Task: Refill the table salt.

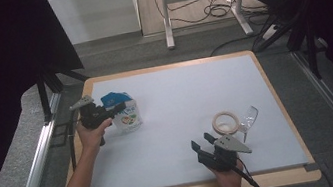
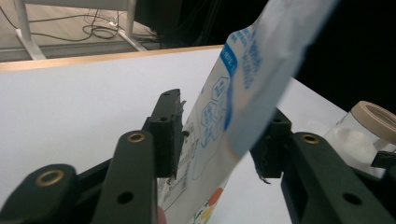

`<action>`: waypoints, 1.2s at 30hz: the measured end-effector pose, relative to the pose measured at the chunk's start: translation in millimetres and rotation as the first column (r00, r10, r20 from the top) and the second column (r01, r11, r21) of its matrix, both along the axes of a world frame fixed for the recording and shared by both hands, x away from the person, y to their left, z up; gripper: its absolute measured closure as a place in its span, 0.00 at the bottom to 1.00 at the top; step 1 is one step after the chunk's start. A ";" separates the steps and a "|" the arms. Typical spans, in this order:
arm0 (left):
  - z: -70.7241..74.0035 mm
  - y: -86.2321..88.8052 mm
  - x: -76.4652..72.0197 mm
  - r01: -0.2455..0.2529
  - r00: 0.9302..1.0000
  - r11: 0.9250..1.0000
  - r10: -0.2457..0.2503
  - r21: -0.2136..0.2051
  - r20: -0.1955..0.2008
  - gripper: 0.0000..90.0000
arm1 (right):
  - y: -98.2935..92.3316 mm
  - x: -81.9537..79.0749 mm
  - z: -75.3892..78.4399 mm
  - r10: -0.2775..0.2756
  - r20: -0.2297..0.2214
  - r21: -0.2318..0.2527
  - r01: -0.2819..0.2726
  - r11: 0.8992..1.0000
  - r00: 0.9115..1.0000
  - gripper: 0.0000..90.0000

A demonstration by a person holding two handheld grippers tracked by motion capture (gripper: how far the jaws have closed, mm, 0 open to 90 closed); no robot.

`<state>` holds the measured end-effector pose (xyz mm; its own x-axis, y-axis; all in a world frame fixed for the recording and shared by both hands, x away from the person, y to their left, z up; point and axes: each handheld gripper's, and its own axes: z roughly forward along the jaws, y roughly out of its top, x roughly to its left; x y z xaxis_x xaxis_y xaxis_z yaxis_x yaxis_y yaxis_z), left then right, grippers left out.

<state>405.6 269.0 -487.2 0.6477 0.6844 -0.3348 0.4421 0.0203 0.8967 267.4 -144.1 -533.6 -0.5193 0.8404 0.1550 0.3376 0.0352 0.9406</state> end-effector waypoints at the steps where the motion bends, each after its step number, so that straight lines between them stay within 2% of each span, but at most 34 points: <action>1: -0.7 0.2 0.0 0.001 1.000 1.000 -0.001 0.000 -0.003 0.62 | 0.0 0.0 0.0 0.000 0.000 0.000 0.000 1.000 1.000 0.46; 5: -3.1 0.4 -0.8 0.004 1.000 1.000 -0.004 0.015 -0.005 0.52 | -0.6 0.2 0.1 -0.001 0.001 0.001 0.001 1.000 1.000 0.46; 11: -5.8 0.2 -4.5 0.017 1.000 1.000 -0.017 0.025 -0.003 0.42 | 0.0 0.1 0.0 0.000 -0.001 0.001 0.000 1.000 1.000 0.46; 15: -7.5 -0.2 -8.1 0.018 1.000 0.999 -0.018 0.043 -0.002 0.39 | 0.1 0.1 -0.1 0.000 -0.001 0.001 0.000 1.000 1.000 0.46; 18: -9.5 2.5 -10.3 0.013 1.000 0.999 -0.013 0.033 -0.009 0.38 | 0.5 0.2 -0.1 0.001 0.000 -0.001 -0.001 1.000 1.000 0.46; 20: -11.4 3.8 -12.5 0.003 1.000 0.998 -0.002 0.055 -0.012 0.37 | 0.6 0.0 0.2 0.001 0.000 0.001 -0.001 1.000 1.000 0.46; 36: -30.6 5.9 -44.0 -0.025 0.999 0.994 0.029 0.102 -0.037 0.36 | 0.9 0.2 2.1 0.004 0.008 0.001 -0.004 1.000 1.000 0.46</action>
<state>361.6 274.9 -517.8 0.6166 0.7331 -0.2870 0.4765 -0.0574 0.8773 267.5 -143.2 -531.5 -0.5239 0.8381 0.1518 0.3299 0.0353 0.9434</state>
